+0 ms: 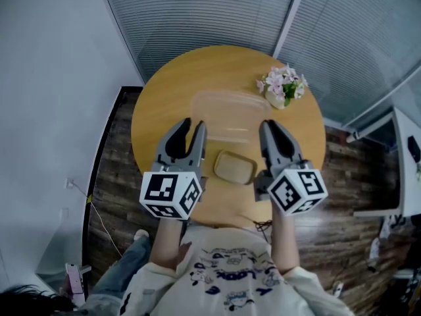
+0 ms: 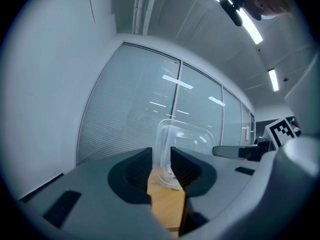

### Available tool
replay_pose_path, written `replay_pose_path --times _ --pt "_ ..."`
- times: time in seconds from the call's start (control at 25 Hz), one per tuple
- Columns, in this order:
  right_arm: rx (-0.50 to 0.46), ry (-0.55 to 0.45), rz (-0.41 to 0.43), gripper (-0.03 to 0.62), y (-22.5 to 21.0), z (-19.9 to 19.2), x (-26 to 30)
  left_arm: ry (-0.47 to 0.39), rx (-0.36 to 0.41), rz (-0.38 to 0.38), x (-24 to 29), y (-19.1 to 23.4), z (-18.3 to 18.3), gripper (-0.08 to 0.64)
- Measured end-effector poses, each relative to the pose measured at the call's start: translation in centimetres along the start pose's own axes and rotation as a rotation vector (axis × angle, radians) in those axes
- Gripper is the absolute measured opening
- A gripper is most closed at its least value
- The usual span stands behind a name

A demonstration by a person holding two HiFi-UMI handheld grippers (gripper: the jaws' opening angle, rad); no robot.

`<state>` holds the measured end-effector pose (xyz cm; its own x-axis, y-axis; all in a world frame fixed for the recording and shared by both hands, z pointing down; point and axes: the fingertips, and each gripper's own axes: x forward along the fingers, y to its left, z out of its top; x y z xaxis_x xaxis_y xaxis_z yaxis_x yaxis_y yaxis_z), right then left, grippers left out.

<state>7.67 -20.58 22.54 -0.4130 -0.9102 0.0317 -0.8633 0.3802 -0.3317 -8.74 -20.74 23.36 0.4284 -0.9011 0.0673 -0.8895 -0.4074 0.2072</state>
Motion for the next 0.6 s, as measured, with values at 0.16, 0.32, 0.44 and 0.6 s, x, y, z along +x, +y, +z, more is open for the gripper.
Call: replay_pose_path --times 0.16,0.32,0.44,0.6 --pt "-0.016 0.003 0.0 0.041 0.27 0.39 -0.03 -0.002 0.001 -0.005 -0.04 -0.11 0.13 0.115" --pt "-0.002 -0.001 -0.006 0.041 -0.02 0.15 -0.11 0.004 -0.004 -0.008 0.1 -0.12 0.04 0.115" --pt "0.0 0.001 -0.01 0.041 -0.17 0.06 -0.17 0.008 -0.004 -0.011 0.22 -0.2 -0.09 0.115" --pt "0.005 0.0 -0.01 0.041 -0.13 0.0 -0.15 0.012 -0.001 -0.011 0.27 -0.14 -0.09 0.115"
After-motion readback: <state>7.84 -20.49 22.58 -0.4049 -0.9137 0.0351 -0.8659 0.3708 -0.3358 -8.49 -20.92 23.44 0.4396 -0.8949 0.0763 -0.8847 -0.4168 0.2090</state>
